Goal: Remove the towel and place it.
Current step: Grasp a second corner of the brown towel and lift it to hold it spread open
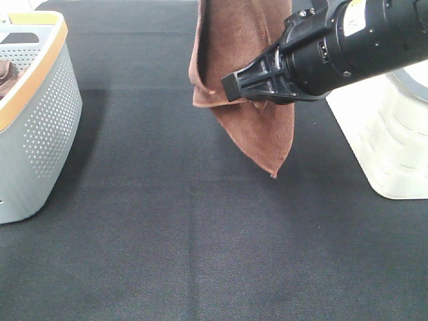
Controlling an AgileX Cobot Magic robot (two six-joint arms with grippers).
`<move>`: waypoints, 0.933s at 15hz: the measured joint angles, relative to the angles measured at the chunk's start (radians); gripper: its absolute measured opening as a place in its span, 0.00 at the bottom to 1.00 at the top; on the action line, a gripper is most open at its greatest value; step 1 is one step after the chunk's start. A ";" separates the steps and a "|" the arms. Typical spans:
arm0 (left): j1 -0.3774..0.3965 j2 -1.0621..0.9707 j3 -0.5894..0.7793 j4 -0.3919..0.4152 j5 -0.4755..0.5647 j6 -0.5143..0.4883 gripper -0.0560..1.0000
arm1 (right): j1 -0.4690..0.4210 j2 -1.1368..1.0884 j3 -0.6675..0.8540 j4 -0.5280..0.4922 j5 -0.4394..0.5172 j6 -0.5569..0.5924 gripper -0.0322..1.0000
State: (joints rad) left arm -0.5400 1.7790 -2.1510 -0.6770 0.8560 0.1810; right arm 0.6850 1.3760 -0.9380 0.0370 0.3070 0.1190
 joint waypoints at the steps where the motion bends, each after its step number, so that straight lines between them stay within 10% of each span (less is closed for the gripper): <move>1: 0.000 0.000 0.000 0.058 0.015 -0.038 0.05 | 0.000 0.000 0.000 0.007 0.015 0.001 0.03; 6: 0.000 0.032 0.000 0.524 0.139 -0.269 0.05 | 0.000 -0.007 -0.015 0.016 0.245 -0.056 0.03; 11: 0.000 0.046 0.000 0.618 0.283 -0.287 0.05 | 0.000 -0.042 -0.113 -0.037 0.375 -0.063 0.03; 14: 0.000 0.047 0.000 0.758 0.352 -0.287 0.05 | 0.000 -0.048 -0.182 -0.310 0.374 0.084 0.03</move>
State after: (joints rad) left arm -0.5400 1.8260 -2.1510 0.0810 1.2080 -0.1060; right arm 0.6850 1.3280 -1.1200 -0.2730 0.6810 0.2030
